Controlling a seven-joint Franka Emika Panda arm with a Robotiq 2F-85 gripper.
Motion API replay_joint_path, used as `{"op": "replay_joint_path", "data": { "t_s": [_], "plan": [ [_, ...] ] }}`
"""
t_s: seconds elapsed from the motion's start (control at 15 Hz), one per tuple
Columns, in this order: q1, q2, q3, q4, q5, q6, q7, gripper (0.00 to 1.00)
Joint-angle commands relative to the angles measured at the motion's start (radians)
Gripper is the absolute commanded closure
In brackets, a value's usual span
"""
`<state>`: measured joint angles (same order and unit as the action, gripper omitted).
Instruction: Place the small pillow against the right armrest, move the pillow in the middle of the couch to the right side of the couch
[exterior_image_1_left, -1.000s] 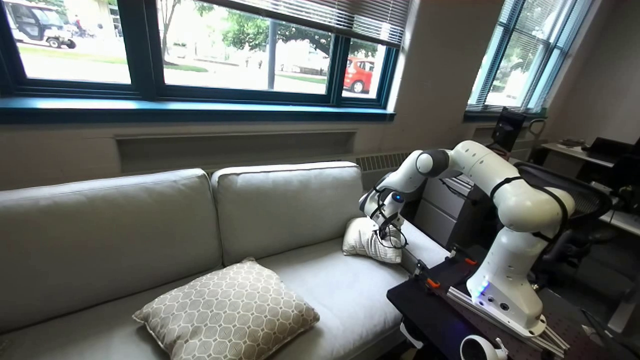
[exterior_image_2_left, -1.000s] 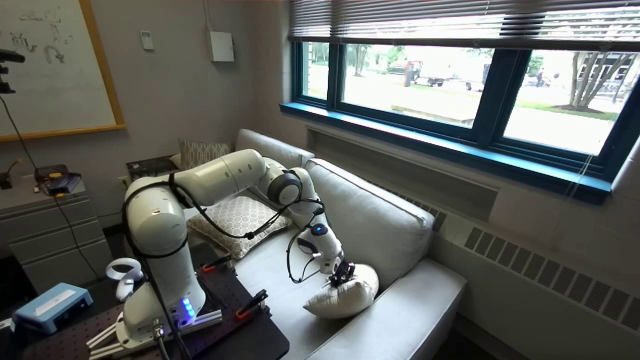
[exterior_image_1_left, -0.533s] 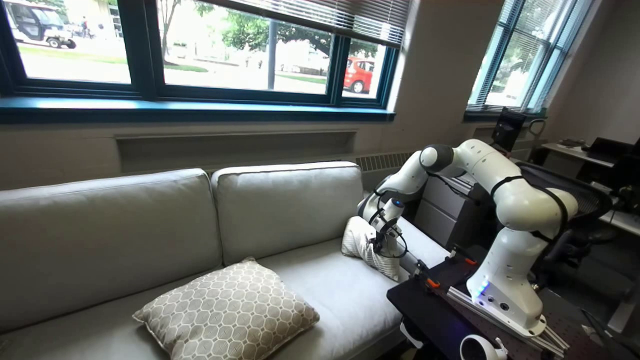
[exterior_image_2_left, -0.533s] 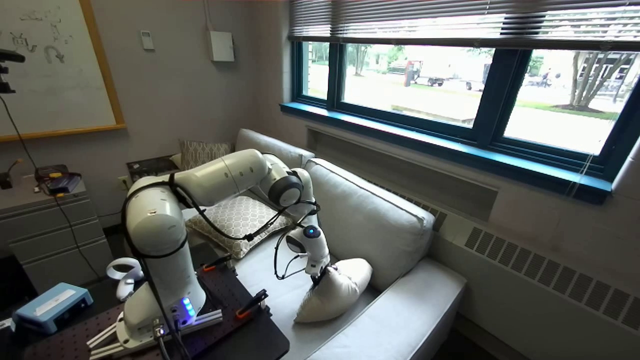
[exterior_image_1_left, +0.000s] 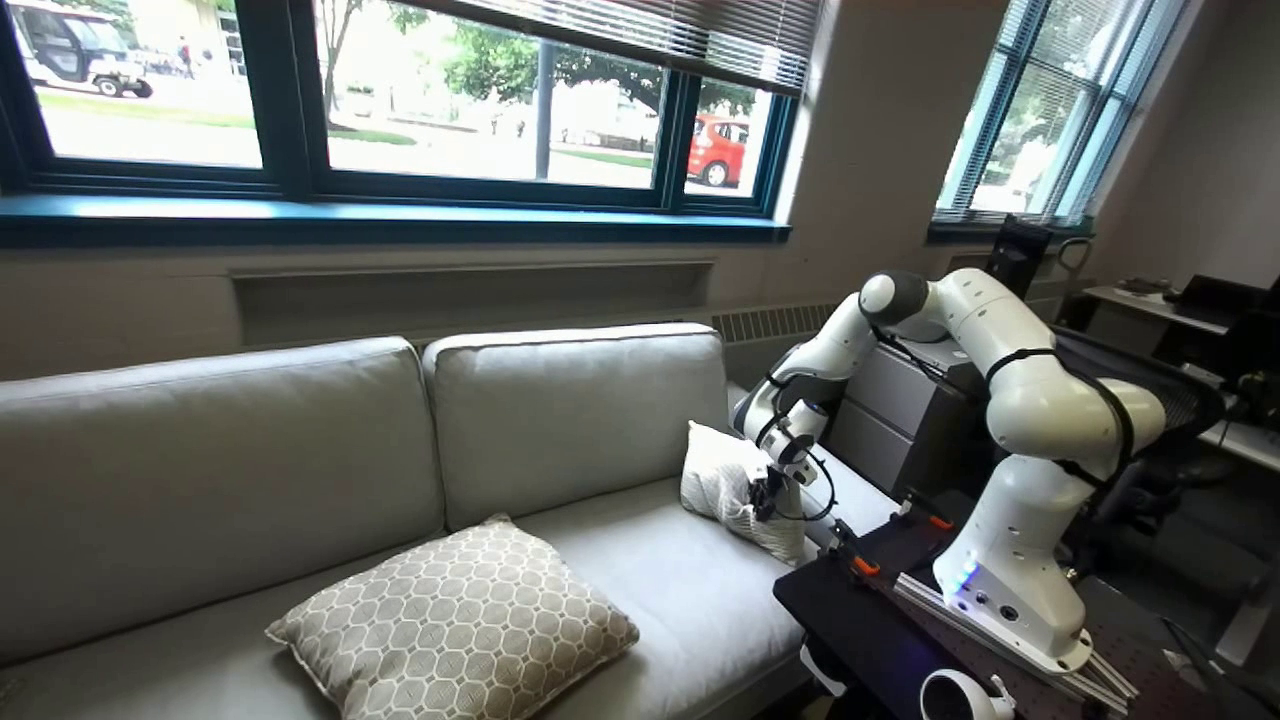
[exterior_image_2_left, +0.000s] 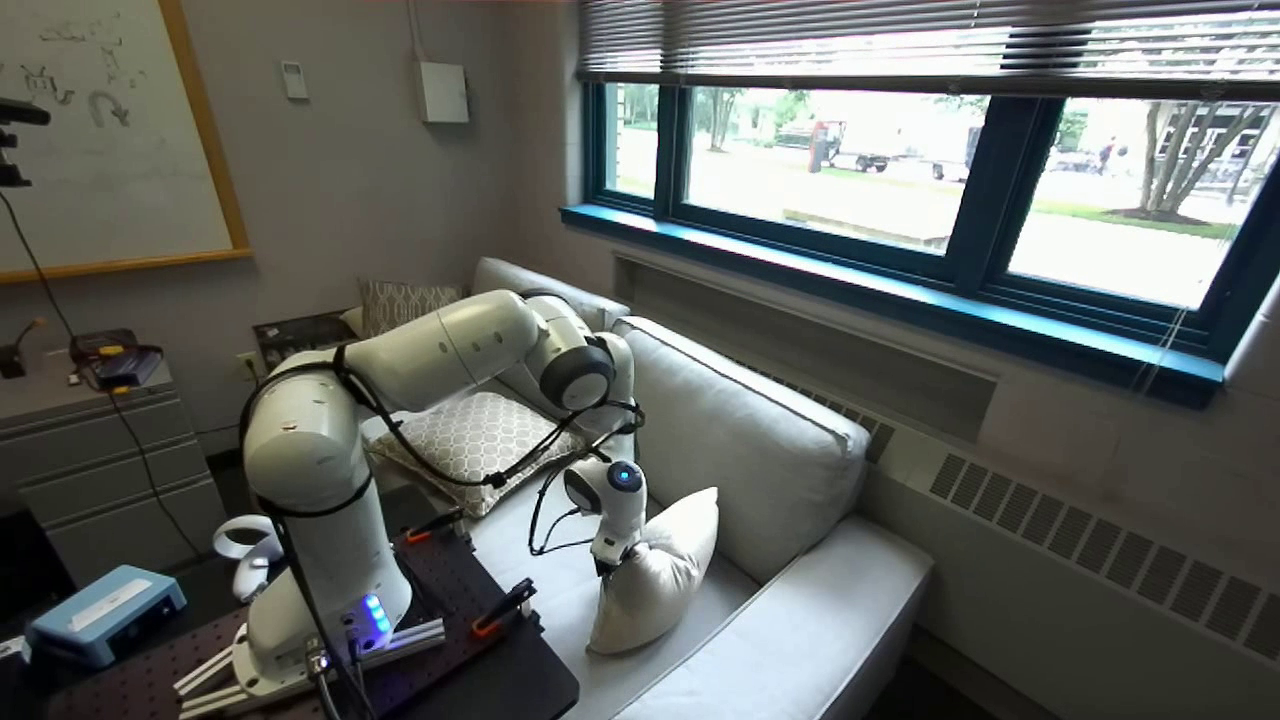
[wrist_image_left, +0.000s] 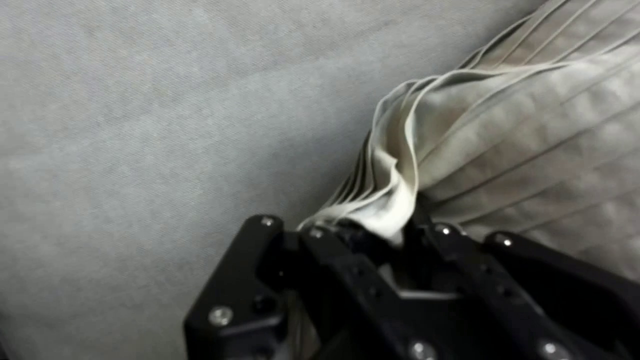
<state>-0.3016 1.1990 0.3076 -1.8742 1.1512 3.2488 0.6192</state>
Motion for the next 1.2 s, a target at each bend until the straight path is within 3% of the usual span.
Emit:
{"op": "replay_joint_path", "data": {
  "t_s": [0.0,0.4,0.6,0.93,1.0,1.07,1.13],
  "plan": [
    [-0.246,0.009,0.141,-0.123,0.043,0.019,-0.097,0.96],
    [-0.672,0.115,0.338,-0.141,0.100,0.080,-0.239,0.96],
    [-0.897,0.228,0.434,-0.135,0.048,0.136,-0.300,0.96],
    [-1.095,0.323,0.477,-0.165,-0.033,0.148,-0.365,0.99],
    [-1.119,0.328,0.484,-0.178,-0.044,0.149,-0.376,0.70],
    [-1.132,0.333,0.489,-0.187,-0.054,0.153,-0.386,0.70],
    [-1.106,0.268,0.467,-0.214,-0.040,0.106,-0.362,0.63]
  ]
}}
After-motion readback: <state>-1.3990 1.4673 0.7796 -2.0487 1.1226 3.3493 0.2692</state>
